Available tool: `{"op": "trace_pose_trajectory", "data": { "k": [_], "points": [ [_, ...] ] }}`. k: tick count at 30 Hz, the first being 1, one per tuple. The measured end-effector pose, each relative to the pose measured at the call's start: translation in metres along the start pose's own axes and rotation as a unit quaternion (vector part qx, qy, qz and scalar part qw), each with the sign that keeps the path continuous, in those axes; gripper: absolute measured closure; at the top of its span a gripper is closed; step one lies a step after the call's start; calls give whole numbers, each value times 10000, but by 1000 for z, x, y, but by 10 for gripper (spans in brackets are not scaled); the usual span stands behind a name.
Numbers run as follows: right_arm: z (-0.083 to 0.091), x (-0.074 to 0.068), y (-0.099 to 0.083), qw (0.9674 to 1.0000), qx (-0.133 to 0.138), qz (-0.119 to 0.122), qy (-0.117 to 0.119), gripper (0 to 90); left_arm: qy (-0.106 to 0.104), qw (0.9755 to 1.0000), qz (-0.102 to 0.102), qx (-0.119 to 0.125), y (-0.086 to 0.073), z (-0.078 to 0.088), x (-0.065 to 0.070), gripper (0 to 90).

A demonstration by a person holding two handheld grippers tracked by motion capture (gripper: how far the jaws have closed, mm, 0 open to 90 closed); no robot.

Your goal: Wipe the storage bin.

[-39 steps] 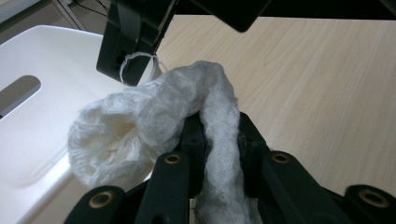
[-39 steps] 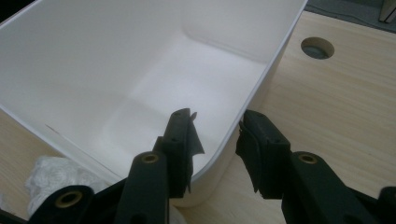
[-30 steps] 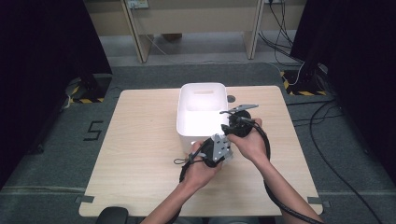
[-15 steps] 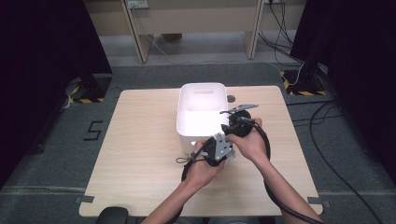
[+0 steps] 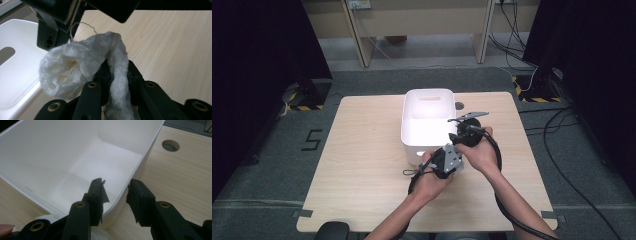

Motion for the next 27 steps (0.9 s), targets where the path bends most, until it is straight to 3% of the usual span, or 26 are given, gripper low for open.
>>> {"op": "trace_pose_trajectory", "data": {
  "k": [7, 17, 27],
  "points": [
    [0, 0, 0, 10000, 0, 2, 17, 640, 6, 9999, -114, -104, -12, -7, 3, 774],
    [0, 0, 0, 10000, 2, 12, 10, 641, -110, 9994, -45, -336, -33, -24, 10, 775],
    [0, -1, 0, 10000, 34, 25, 27, 639, -170, 9989, -22, -433, -40, -30, 10, 774]
  ]
}}
Point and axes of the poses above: each handheld gripper's, and its own axes: z roughly backward along the jaws, y roughly out of its top, x roughly to its right, the point moved 3 cm from there along -z, roughly forward along the jaws, and after that the axes turned 4 degrees about x, right-handed, at the moved point
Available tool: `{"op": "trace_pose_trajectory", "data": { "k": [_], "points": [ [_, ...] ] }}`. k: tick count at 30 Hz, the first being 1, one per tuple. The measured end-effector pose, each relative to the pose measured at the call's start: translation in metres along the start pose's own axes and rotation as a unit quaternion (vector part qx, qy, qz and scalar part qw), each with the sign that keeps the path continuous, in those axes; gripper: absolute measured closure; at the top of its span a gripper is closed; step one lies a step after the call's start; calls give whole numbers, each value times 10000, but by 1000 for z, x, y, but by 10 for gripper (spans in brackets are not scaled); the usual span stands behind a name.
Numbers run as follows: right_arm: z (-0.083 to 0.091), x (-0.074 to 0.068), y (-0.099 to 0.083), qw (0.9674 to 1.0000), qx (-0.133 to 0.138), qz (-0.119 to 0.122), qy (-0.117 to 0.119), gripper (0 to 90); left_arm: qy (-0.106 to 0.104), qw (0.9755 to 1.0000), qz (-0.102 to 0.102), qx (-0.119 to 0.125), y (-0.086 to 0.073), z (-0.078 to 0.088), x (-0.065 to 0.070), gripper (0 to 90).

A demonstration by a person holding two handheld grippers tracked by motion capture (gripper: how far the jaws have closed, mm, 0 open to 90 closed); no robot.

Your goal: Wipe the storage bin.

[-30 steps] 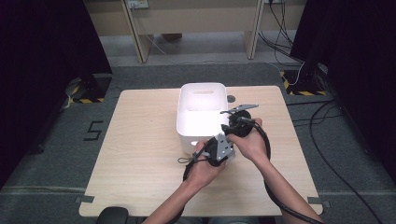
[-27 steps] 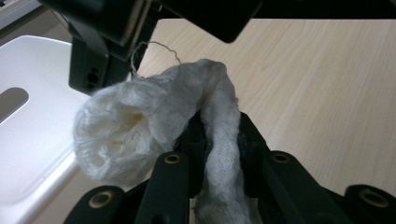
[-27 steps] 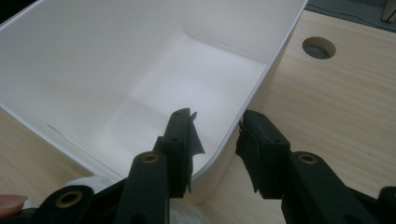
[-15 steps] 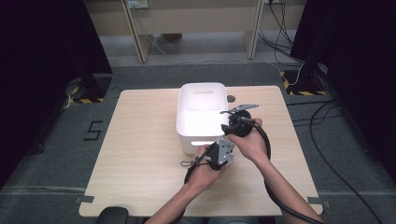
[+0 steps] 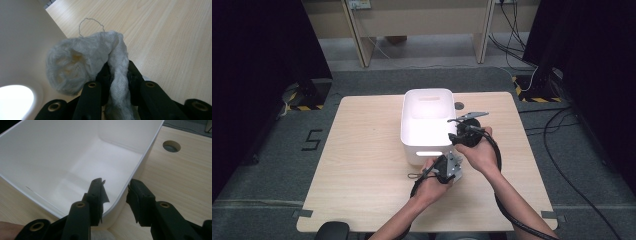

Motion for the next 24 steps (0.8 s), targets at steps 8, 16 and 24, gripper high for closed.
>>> {"op": "trace_pose_trajectory", "data": {
  "k": [8, 16, 24],
  "points": [
    [0, -1, 0, 10000, -22, -66, 53, 602, -99, 9999, -5, -41, 0, 4, -2, 773],
    [2, 1, 1, 9999, -74, -120, 17, 456, -163, 9998, 101, 40, 4, 26, -7, 769],
    [13, 4, 8, 9996, 162, -209, 42, 409, -74, 9998, 158, 103, -1, 54, -18, 767]
  ]
}}
Point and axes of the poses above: each handheld gripper's, and its own axes: z roughly backward along the jaws, y roughly out of its top, x roughly to its right, the point moved 3 cm from there along -z, roughly forward along the jaws, and after that the axes turned 4 degrees about x, right-handed, at the moved point
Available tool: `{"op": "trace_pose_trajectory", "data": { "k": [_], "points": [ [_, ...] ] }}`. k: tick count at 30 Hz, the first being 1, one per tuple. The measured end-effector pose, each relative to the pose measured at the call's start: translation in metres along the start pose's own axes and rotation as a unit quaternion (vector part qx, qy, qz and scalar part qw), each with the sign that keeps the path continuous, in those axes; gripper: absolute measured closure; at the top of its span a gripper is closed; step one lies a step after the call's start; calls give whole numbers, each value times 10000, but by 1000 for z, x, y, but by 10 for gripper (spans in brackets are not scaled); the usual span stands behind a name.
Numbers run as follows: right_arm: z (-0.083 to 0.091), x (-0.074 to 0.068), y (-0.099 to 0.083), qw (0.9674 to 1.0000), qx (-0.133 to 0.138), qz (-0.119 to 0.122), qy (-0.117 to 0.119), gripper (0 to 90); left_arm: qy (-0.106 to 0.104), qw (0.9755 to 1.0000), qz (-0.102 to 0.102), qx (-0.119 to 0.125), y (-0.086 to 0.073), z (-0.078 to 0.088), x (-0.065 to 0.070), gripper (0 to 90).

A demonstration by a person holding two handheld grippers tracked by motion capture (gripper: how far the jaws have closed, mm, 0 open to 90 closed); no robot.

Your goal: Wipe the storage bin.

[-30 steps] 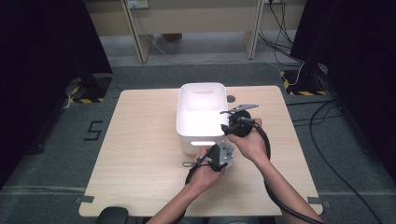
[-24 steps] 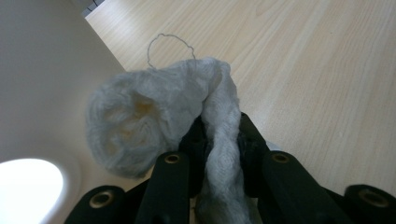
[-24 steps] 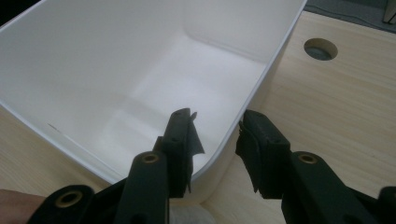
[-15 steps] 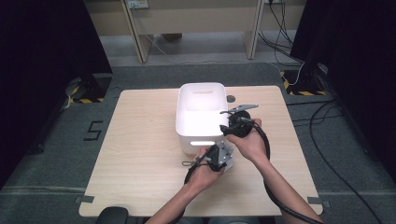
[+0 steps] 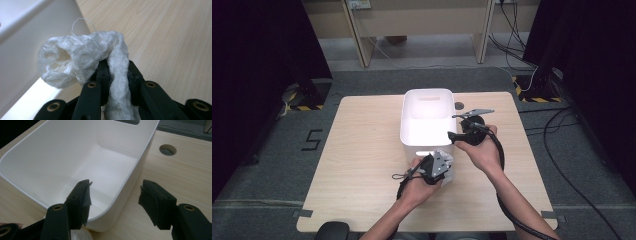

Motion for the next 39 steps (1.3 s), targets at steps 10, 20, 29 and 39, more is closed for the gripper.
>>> {"op": "trace_pose_trajectory", "data": {
  "k": [10, 20, 29, 39],
  "points": [
    [13, 8, 3, 9997, 236, -68, 85, 402, 314, 9993, 155, 123, -17, 44, -22, 768],
    [25, 42, -17, 9985, 360, -334, -223, 403, 980, 9940, 446, 191, -47, 97, -60, 767],
    [35, 71, -42, 9968, 183, -333, -705, 402, 1612, 9845, 685, -103, -81, 123, -97, 767],
    [38, 86, -66, 9950, 126, -242, -961, 402, 1969, 9695, 1350, -550, -135, 101, -139, 762]
  ]
}}
Point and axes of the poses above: each handheld gripper's, and its own axes: z roughly backward along the jaws, y roughly out of its top, x roughly to its right, the point moved 3 cm from there along -z, roughly forward along the jaws, and after that the axes turned 4 degrees about x, right-handed, at the moved point
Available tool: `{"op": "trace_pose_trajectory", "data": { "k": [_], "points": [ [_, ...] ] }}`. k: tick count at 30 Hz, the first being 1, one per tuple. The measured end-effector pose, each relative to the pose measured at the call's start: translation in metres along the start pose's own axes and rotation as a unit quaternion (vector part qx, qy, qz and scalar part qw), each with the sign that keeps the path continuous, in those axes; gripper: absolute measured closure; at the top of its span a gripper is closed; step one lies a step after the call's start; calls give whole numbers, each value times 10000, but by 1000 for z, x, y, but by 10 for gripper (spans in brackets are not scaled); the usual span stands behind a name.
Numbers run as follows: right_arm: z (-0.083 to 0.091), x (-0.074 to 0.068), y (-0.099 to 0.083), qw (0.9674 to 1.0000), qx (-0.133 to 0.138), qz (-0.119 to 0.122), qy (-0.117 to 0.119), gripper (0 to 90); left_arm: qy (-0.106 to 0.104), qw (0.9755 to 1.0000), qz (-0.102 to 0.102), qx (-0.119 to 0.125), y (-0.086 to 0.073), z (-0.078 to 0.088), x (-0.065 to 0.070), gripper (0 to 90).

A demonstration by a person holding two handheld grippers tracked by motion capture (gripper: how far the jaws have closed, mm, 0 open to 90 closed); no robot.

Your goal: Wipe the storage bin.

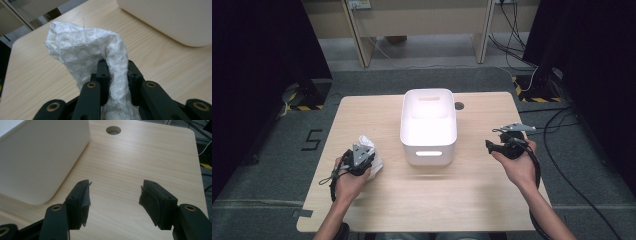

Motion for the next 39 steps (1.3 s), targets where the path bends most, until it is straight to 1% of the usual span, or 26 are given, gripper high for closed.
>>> {"op": "trace_pose_trajectory", "data": {
  "k": [1, 3, 5, 7, 8, 10, 11, 13, 15, 18, 19, 20, 21, 22, 23, 24, 25, 26, 27, 28, 30, 33, 35, 36, 37, 39],
  "points": [
    [0, 0, 0, 10000, 0, 0, 0, 402, 0, 10000, 0, 0, 0, 0, 0, 759],
    [0, 2, -3, 10000, -29, -10, -12, 402, -116, 9995, 276, -88, -2, -12, -4, 748],
    [0, 2, -5, 10000, -35, -21, -7, 401, -144, 9991, 333, -200, -5, -20, -6, 734],
    [0, 3, -6, 10000, -35, -37, -4, 401, -214, 9981, 486, -297, -8, -27, -7, 711],
    [0, 3, -6, 10000, -34, -40, -5, 401, -214, 9981, 414, -396, -10, -30, -8, 691],
    [0, 3, -6, 10000, -46, -47, -12, 399, -215, 9983, 402, -366, -11, -33, -8, 659],
    [0, 3, -7, 10000, -49, -19, -10, 399, -215, 9983, 402, -366, -11, -33, -8, 632],
    [1, 2, -8, 10000, -36, 9, -21, 397, -231, 9976, 574, -315, -11, -33, -7, 543],
    [2, 2, -9, 10000, -28, -8, -39, 394, -233, 9964, 747, -315, -11, -31, -7, 420],
    [3, 5, -9, 10000, 8, -2, -84, 392, -220, 9972, 657, -276, -11, -23, -6, 317],
    [3, 5, -9, 10000, 8, -2, -84, 392, -220, 9972, 657, -276, -11, -23, -6, 296],
    [5, 6, -10, 10000, 13, -19, -83, 392, -286, 9968, 704, -235, -10, -15, -6, 281],
    [5, 7, -10, 10000, 11, -16, -85, 392, -286, 9968, 704, -235, -10, -15, -6, 275],
    [5, 7, -11, 10000, 14, -23, -90, 392, -291, 9969, 705, -210, -10, -5, -6, 266],
    [6, 7, -11, 10000, 13, -19, -94, 392, -297, 9973, 651, -169, -9, 1, -6, 258],
    [6, 7, -11, 10000, 13, -19, -94, 392, -297, 9973, 651, -169, -9, 1, -6, 253],
    [6, 9, -14, 9999, -5, -26, -114, 391, -335, 9974, 631, -104, -6, 13, -6, 251],
    [6, 10, -14, 9999, -14, -18, -116, 390, -330, 9974, 640, -51, -5, 20, -6, 248],
    [6, 10, -14, 9999, -14, -18, -116, 390, -330, 9974, 640, -51, -5, 20, -6, 247],
    [6, 12, -16, 9999, -25, -45, -141, 389, -321, 9978, 579, 23, -4, 33, -7, 245],
    [7, 14, -18, 9998, -28, -58, -170, 389, -297, 9978, 582, 110, -6, 45, -9, 246],
    [9, 16, -21, 9998, -21, -72, -188, 389, -223, 9979, 595, 103, -15, 60, -15, 260],
    [10, 17, -23, 9998, -7, -49, -197, 389, -107, 9978, 650, 75, -25, 68, -20, 269],
    [10, 17, -23, 9998, -7, -49, -197, 389, -107, 9978, 650, 75, -25, 68, -20, 273],
    [12, 20, -26, 9998, -13, -30, -203, 389, 5, 9972, 753, 8, -37, 74, -24, 277],
    [13, 21, -28, 9998, -13, -39, -211, 389, 84, 9956, 933, -16, -49, 80, -27, 282]
  ]
}}
Point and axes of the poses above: each handheld gripper's, and its own axes: z roughly backward along the jaws, y roughly out of its top, x roughly to its right, the point moved 3 cm from there along -z, roughly forward along the jaws, and after that the axes turned 4 degrees about x, right-handed, at the moved point
